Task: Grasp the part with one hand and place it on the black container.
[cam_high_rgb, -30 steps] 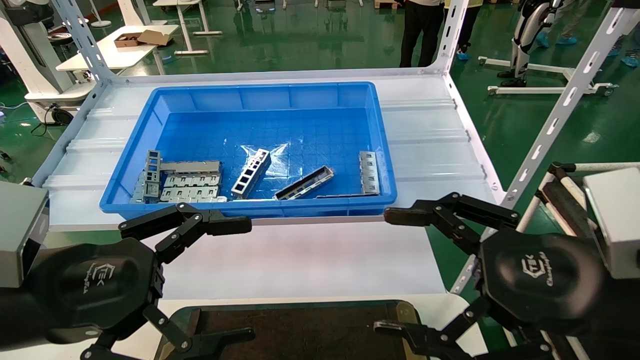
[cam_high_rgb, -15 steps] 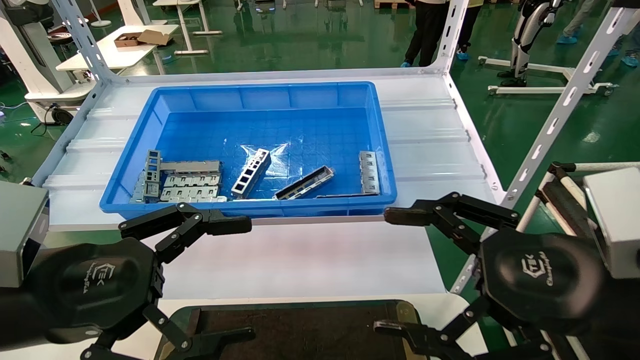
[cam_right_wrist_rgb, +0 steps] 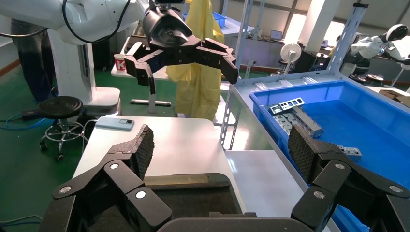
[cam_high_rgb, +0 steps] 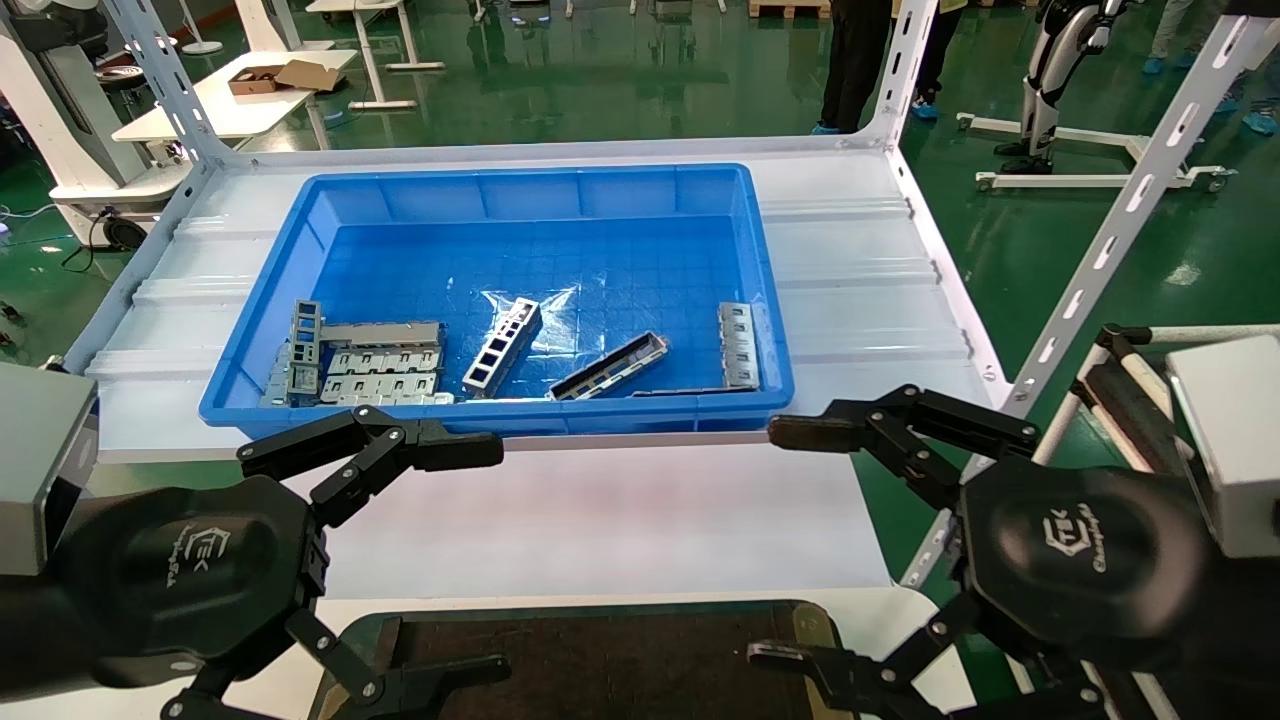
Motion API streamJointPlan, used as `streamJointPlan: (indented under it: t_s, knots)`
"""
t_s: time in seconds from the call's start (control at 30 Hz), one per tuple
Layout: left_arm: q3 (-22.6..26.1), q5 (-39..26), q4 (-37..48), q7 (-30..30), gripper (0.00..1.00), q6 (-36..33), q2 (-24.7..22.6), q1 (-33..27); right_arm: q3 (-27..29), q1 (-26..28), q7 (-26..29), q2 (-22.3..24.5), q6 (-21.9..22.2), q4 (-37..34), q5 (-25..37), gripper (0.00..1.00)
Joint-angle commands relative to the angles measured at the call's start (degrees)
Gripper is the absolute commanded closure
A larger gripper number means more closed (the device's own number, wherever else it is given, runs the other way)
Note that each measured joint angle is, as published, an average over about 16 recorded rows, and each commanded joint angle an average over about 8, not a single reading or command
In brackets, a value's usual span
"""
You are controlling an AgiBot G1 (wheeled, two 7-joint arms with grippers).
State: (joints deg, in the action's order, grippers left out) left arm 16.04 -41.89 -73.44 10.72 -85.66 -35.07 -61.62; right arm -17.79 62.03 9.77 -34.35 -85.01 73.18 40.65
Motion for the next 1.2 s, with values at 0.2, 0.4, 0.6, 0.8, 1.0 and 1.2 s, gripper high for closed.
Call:
streamJointPlan:
  t_s: [0.2, 0.4, 0.6, 0.8, 1.0, 1.2]
  knots:
    - [0.0, 0.0, 0.0, 0.0, 0.0, 0.0, 0.0, 0.0, 0.0, 0.0, 0.0, 0.0, 0.0, 0.0, 0.0, 0.0]
    - [0.0, 0.0, 0.0, 0.0, 0.0, 0.0, 0.0, 0.0, 0.0, 0.0, 0.0, 0.0, 0.0, 0.0, 0.0, 0.0]
    - [0.0, 0.0, 0.0, 0.0, 0.0, 0.0, 0.0, 0.0, 0.0, 0.0, 0.0, 0.0, 0.0, 0.0, 0.0, 0.0]
    - [0.0, -0.01, -0.02, -0.01, 0.0, 0.01, 0.0, 0.0, 0.0, 0.0, 0.0, 0.0, 0.0, 0.0, 0.0, 0.0]
    - [0.11, -0.51, -0.04, -0.2, 0.0, 0.65, -0.35, -0.1, -0.01, 0.01, -0.01, 0.0, 0.0, -0.02, 0.0, 0.0]
    - [0.54, -2.44, -0.65, -0.52, 0.0, 2.62, -1.03, -0.47, -0.02, 0.02, -0.02, 0.0, -0.01, -0.03, -0.01, 0.0]
